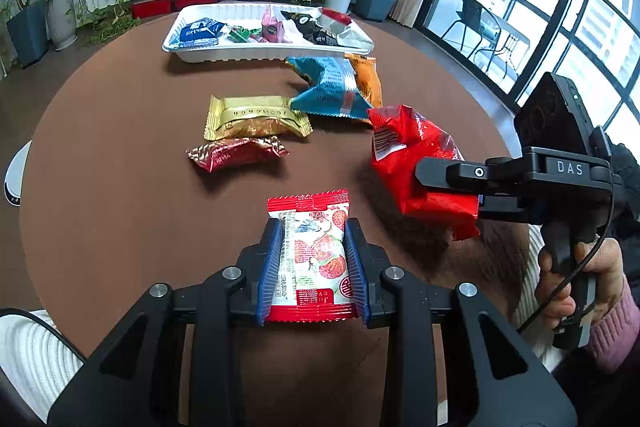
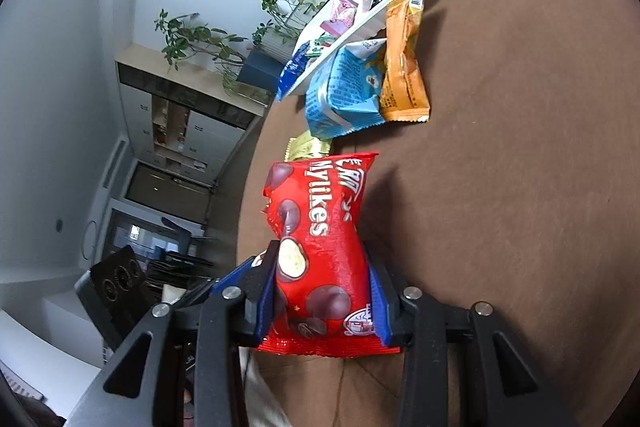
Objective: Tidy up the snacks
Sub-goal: 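Carry the candy and red bag over the white tray with both tools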
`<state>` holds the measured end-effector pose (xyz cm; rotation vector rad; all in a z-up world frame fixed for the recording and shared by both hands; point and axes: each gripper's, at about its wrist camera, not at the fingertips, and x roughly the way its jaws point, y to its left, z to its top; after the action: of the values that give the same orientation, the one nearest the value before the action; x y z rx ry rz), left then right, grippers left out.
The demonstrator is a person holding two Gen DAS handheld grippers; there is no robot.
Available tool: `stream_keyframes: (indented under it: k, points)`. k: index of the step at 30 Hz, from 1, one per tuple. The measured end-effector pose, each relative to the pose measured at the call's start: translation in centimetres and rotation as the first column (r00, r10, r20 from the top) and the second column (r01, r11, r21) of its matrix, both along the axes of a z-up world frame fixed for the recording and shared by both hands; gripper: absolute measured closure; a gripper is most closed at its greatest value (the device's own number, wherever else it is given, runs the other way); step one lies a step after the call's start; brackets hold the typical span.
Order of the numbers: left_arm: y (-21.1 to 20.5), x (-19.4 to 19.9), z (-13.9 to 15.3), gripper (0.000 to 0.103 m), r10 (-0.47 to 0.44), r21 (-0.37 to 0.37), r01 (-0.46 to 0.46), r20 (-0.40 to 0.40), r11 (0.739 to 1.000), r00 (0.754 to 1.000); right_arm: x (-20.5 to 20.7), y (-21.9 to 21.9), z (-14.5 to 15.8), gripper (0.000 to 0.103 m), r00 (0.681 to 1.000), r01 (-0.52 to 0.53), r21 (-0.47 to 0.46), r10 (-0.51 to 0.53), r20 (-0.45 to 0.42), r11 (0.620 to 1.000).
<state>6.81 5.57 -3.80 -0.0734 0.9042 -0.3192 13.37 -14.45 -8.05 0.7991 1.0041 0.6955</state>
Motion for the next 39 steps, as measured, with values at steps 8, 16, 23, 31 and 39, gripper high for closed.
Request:
stream_keyframes:
  k: [8, 16, 23, 31, 39]
  points:
    - [0.7, 0.8, 1.6, 0.074, 0.005, -0.049, -0.004, 0.014, 0.999, 1.0, 0.8, -0.8, 1.2, 0.062, 1.0, 0.004, 0.099, -0.002, -0.013, 0.995]
    - [1.9, 3.8, 4.1, 0.074, 0.016, -0.107, -0.012, 0.035, 0.994, 0.999, 2.9, -0.5, 3.7, 0.062, 1.0, 0.013, 0.114, -0.015, 0.022, 0.993]
    - [3.0, 7.4, 5.4, 0.074, 0.029, -0.141, -0.024, 0.033, 0.99, 0.999, 6.5, -0.3, 5.0, 0.062, 0.998, 0.042, 0.103, -0.046, 0.038, 0.994]
    - [3.6, 12.1, 6.4, 0.074, 0.034, -0.17, -0.031, 0.018, 0.985, 0.999, 10.9, -1.2, 5.7, 0.062, 0.995, 0.082, 0.067, -0.085, 0.045, 0.994]
    - [3.9, 18.5, 6.4, 0.074, 0.046, -0.158, -0.045, 0.0, 0.986, 0.999, 16.0, -0.6, 6.3, 0.062, 0.993, 0.1, -0.003, -0.1, 0.063, 0.995]
